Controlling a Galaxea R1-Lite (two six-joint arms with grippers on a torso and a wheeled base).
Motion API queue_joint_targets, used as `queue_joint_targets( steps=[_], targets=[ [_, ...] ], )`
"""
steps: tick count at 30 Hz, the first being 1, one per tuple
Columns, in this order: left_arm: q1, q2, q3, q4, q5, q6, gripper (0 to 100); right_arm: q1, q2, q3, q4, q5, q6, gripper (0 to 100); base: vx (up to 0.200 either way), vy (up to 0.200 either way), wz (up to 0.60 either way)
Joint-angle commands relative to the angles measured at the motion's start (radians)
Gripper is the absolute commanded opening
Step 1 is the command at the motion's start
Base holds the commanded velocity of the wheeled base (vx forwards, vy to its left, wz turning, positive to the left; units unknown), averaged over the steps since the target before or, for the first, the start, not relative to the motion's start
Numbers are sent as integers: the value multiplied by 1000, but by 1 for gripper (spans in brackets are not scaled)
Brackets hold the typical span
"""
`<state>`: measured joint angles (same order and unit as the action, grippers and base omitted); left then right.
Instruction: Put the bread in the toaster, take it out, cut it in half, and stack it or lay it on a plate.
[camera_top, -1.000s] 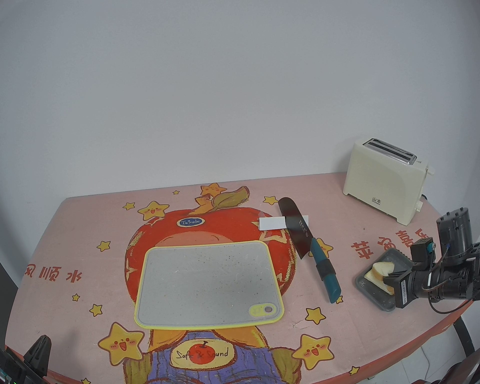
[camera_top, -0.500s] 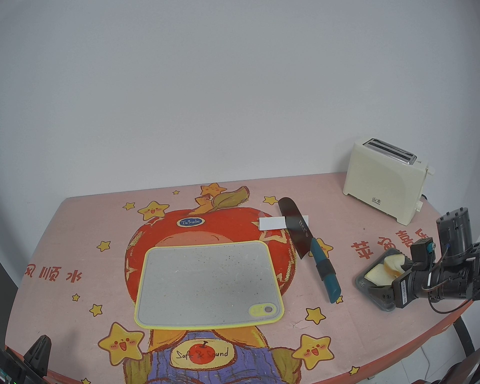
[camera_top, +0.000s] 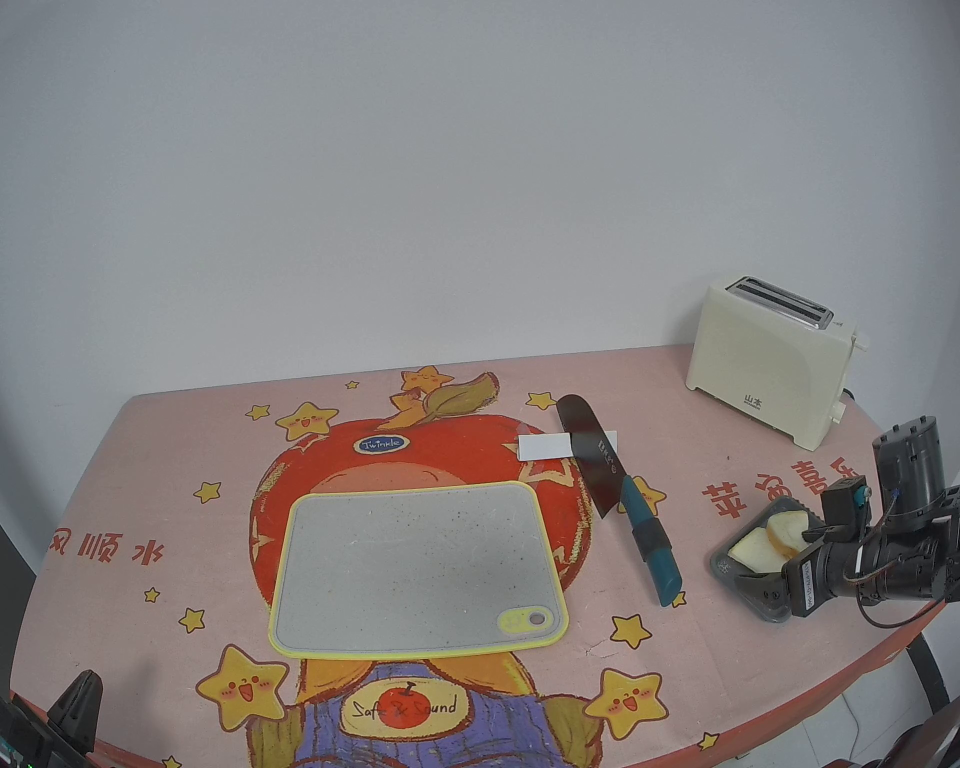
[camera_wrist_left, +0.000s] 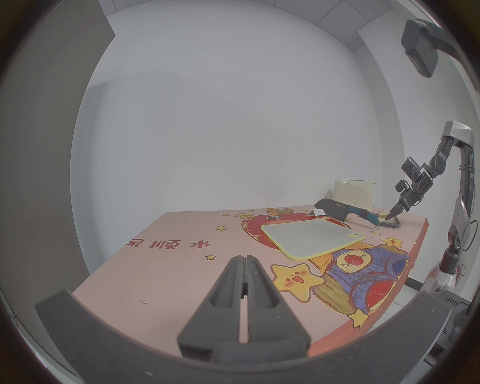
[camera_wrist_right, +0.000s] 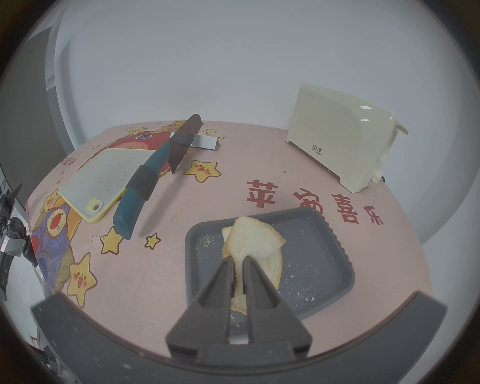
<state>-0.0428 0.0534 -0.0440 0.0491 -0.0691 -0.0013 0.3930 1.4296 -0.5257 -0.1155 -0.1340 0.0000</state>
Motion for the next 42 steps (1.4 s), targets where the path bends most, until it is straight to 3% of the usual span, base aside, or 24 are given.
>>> queue_joint_targets(
  steps=[1, 42],
  targets=[
    [0, 2, 1, 0, 0, 0, 0, 0, -3, 4, -1, -1, 0, 100, 0, 0, 0],
    [0, 0, 1, 0, 0, 0, 0, 30, -11, 12, -4, 7, 15, 100, 0, 0, 0]
  ],
)
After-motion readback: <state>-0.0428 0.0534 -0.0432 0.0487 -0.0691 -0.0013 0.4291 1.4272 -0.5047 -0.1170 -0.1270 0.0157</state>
